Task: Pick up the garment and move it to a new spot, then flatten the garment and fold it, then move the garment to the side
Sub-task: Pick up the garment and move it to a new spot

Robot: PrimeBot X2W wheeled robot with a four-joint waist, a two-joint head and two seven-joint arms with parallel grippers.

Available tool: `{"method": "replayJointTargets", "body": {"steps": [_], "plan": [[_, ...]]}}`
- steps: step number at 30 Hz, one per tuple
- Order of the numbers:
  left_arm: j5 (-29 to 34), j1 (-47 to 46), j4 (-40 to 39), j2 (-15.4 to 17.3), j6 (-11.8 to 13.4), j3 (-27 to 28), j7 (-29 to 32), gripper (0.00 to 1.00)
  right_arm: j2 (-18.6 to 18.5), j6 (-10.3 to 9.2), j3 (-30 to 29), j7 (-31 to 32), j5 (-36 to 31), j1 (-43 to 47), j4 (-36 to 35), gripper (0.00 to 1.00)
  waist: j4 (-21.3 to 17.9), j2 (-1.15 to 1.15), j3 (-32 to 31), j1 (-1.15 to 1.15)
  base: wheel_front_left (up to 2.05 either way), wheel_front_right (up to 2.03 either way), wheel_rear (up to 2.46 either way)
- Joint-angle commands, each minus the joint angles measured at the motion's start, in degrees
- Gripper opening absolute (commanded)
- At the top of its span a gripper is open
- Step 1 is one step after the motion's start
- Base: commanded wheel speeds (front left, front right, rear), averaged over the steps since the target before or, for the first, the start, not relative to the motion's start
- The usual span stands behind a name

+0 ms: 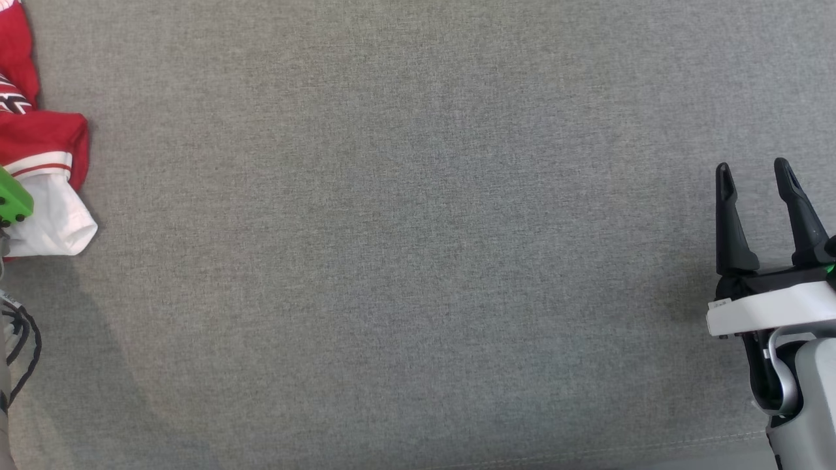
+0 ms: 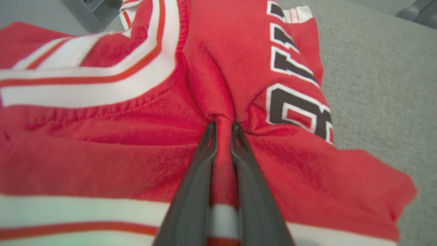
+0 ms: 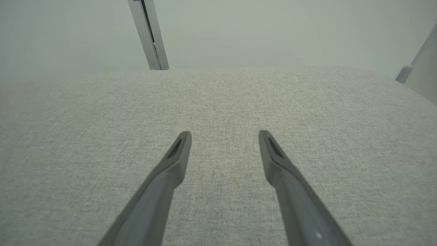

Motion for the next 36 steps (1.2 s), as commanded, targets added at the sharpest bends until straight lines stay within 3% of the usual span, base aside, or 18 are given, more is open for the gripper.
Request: {"method": "replayJointTargets", "body": {"steps": [1, 13, 20, 29, 36], "plan": [[0.1, 0.0, 0.9, -0.1, -0.3, -0.5, -0.6, 0.0, 0.0, 0.0, 0.0, -0.2, -0.1, -0.3, 0.3, 1.0, -0.1, 0.0, -0.8, 0.0, 0.0, 0.0, 0.0], [3.2, -2.6, -3.4, 1.9, -0.1, -2.7, -11.2, 0.0, 1.7, 0.0, 1.4, -0.2, -0.3, 0.8, 2.0, 1.0, 0.1, 0.0, -7.0, 0.0, 0.0, 0.0, 0.0], [5.2, -4.9, -10.6, 2.3, -0.2, -5.0, -14.6, 0.0, 3.4, 0.0, 1.8, -0.2, -0.1, 1.5, 3.1, 1.0, -0.6, 0.0, -11.1, 0.0, 0.0, 0.0, 0.0], [4.7, -8.8, -25.7, 0.0, -1.8, -8.4, -10.5, 0.0, 5.8, 0.0, 2.0, -0.2, 0.0, 2.6, 4.1, 1.0, -4.8, 0.0, -14.8, 0.0, 0.0, 0.0, 0.0], [3.4, -10.8, -37.1, -4.6, -1.7, -12.3, -5.4, 0.0, 7.5, 0.0, 2.7, -0.2, 0.5, 2.7, 5.1, 1.0, -10.6, 0.0, -16.2, 0.0, 0.0, 0.0, 0.0]]}}
